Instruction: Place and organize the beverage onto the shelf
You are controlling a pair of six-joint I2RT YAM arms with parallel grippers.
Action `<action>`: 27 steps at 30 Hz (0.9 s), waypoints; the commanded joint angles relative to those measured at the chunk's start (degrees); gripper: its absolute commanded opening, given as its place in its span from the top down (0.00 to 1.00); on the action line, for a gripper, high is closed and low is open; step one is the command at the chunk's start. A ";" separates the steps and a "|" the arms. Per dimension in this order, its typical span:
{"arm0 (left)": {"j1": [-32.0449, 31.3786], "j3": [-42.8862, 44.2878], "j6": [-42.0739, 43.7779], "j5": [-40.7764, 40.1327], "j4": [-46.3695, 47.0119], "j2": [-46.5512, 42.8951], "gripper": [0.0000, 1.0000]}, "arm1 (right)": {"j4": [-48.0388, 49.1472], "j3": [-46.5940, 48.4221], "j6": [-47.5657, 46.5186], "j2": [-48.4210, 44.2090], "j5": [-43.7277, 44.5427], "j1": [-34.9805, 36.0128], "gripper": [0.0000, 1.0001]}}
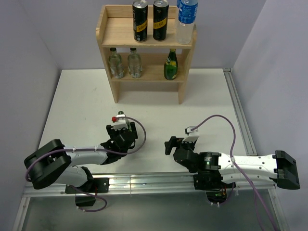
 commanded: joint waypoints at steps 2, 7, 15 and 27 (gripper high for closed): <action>4.30 0.13 3.53 1.64 10.87 3.28 0.11 | 0.62 -0.52 1.05 0.30 1.73 -0.27 0.09; 7.11 2.24 5.20 4.10 14.47 8.82 0.18 | 0.36 -0.69 1.05 0.13 1.46 -0.27 0.09; 8.61 3.73 5.73 4.19 17.38 14.36 0.34 | 0.71 -0.69 0.87 0.56 1.29 -0.36 0.09; 6.06 9.00 7.66 2.08 8.08 7.26 1.00 | 1.41 -0.87 0.87 0.92 1.46 -0.27 0.09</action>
